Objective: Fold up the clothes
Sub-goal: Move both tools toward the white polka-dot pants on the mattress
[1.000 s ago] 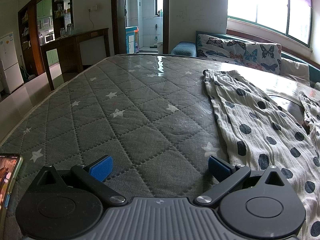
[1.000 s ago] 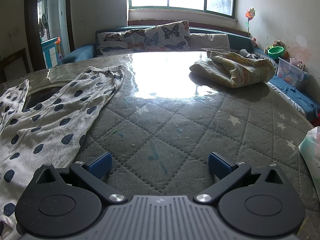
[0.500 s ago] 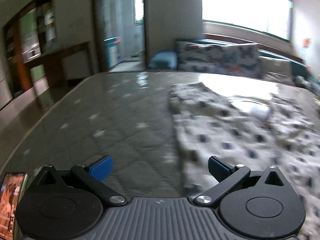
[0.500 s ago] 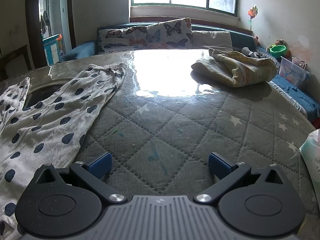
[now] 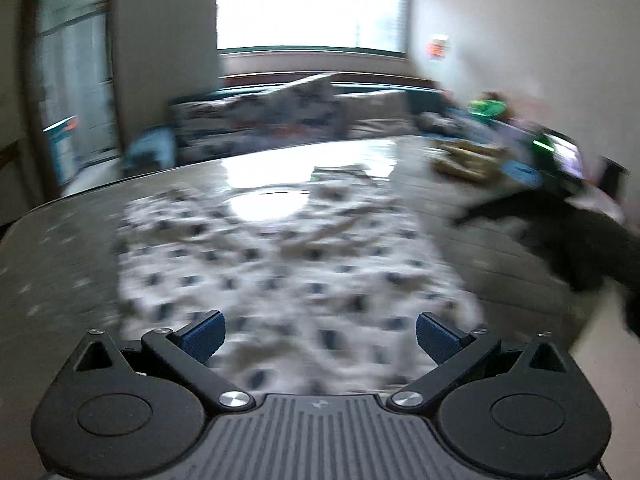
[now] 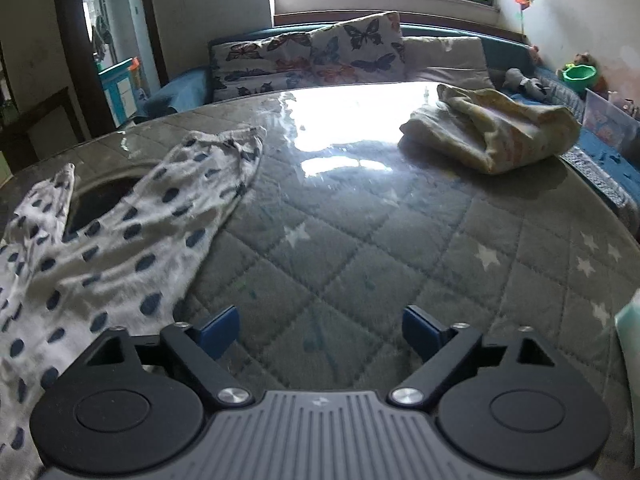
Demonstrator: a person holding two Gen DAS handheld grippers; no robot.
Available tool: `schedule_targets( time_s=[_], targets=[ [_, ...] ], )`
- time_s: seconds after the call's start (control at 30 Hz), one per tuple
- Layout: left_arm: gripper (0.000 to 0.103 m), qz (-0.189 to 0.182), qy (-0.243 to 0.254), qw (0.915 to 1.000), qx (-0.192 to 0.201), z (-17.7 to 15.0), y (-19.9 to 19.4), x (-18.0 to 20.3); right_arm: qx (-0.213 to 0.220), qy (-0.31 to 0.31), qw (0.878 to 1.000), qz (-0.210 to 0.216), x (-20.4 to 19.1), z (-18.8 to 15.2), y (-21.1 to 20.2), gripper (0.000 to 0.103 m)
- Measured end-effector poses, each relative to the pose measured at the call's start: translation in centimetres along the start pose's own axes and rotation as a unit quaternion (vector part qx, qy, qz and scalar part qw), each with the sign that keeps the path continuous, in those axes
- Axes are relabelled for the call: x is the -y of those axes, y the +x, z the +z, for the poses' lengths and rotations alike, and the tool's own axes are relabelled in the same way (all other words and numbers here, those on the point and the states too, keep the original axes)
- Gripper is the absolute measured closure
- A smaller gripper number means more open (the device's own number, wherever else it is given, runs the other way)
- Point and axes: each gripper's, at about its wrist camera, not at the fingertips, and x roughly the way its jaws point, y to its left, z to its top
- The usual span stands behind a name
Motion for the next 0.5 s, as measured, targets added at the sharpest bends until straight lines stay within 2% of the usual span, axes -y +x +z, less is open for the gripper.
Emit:
schedule_targets(
  time_s=[0.13,0.17,0.23,0.3,0.37,0.4,0.5],
  targets=[
    [0.000,-0.066,0.033,0.9972,-0.012,0.0,0.8,3.3,-0.009,-0.005,1.000,0.023,-0.1,2.0,0.1,0.029],
    [0.000,-0.081,0.041,0.9957,-0.015,0.0,1.5,4.2,-0.010,-0.006,1.000,0.028,-0.2,2.5,0.2,0.034],
    [0.001,-0.102,0.062,0.9925,-0.025,-0.2,2.1,5.5,-0.014,-0.010,0.999,0.037,-0.4,3.7,0.5,0.035],
    [0.004,-0.121,0.079,0.9889,-0.034,-0.3,2.6,6.7,-0.017,-0.012,0.999,0.045,-0.5,4.9,0.9,0.044],
    [0.010,-0.137,0.089,0.9855,-0.044,-0.4,3.1,7.3,-0.021,-0.014,0.998,0.053,-0.7,6.2,1.4,0.049],
    [0.011,-0.139,0.094,0.9846,-0.048,-0.5,3.4,7.6,-0.023,-0.016,0.998,0.056,-0.8,6.8,1.8,0.050],
    [0.022,-0.142,0.106,0.9818,-0.067,-0.8,4.7,8.2,-0.026,-0.026,0.998,0.056,-1.4,8.5,2.9,0.055]
  ],
)
